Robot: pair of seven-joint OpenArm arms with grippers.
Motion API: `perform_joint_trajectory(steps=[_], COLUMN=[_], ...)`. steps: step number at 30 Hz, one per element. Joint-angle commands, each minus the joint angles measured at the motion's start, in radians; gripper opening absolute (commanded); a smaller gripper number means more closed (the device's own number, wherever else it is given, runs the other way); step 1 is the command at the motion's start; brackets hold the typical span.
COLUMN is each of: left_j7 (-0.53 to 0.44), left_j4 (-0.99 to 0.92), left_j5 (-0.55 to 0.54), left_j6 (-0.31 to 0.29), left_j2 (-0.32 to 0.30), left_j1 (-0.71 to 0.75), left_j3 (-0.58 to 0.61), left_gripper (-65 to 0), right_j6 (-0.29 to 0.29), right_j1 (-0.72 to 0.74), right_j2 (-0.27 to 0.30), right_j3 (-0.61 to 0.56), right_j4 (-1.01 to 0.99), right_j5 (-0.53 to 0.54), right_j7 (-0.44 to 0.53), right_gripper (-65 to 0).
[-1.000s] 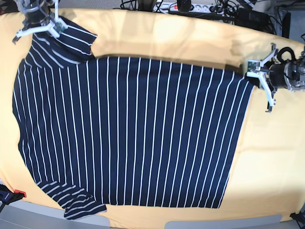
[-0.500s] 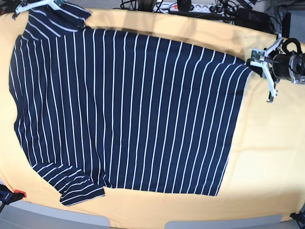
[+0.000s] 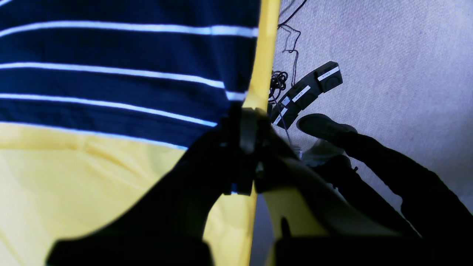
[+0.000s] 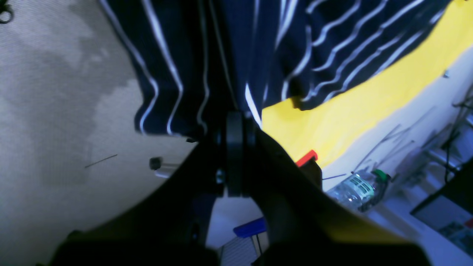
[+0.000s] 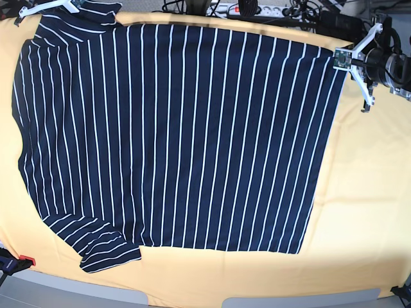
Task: Fold the T-shirt properly
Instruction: 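Grasp the shirt edges with both grippers and pull them apart to flatten, then drag the grasped shirt edges toward the table center with both grippers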
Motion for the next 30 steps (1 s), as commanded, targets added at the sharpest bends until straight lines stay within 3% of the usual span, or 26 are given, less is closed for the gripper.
perform_joint_trajectory(steps=[1, 6, 10, 13, 19, 22, 25, 27, 30], left_j7=[0.003, 0.003, 0.003, 0.000, -0.008, -0.023, -0.108, -0.149, -0.165], left_j4=[0.007, 0.007, 0.007, 0.007, 0.007, 0.007, 0.006, 0.006, 0.004], left_j5=[-0.003, 0.038, 0.074, 0.079, 0.153, 0.259, 0.400, 0.486, 0.576], left_j6=[-0.005, -0.005, -0.005, -0.005, -0.005, 0.082, 0.195, 0.272, 0.342], left_j2=[-0.010, -0.010, -0.010, -0.010, 0.081, 0.116, 0.138, 0.155, 0.196], left_j1=[-0.006, -0.007, -0.009, -0.009, -0.010, -0.010, -0.012, -0.012, -0.013], left_j3=[-0.011, -0.011, -0.011, -0.011, -0.011, -0.012, -0.013, -0.013, -0.013], left_gripper=[-65.0, -65.0, -65.0, -65.0, -65.0, -65.0, -65.0, -65.0, -65.0], right_j6=[-0.018, -0.023, -0.073, -0.068, -0.064, -0.058, -0.050, -0.029, -0.002], right_j1=[-0.015, -0.015, -0.015, 0.013, 0.139, 0.190, 0.245, 0.292, 0.359], right_j2=[0.006, 0.006, 0.006, 0.006, 0.010, 0.036, 0.068, 0.089, 0.109], right_j3=[0.005, 0.005, 0.005, 0.005, 0.005, 0.014, 0.030, 0.044, 0.061], right_j4=[0.016, 0.016, 0.016, 0.016, 0.016, 0.016, 0.016, 0.016, 0.008], right_j5=[-0.016, -0.020, -0.069, -0.067, -0.040, -0.021, 0.013, 0.060, 0.140], right_j7=[-0.010, 0.010, 0.049, 0.058, 0.093, 0.103, 0.145, 0.182, 0.237], right_gripper=[-65.0, -65.0, -65.0, -65.0, -65.0, -65.0, -65.0, -65.0, -65.0])
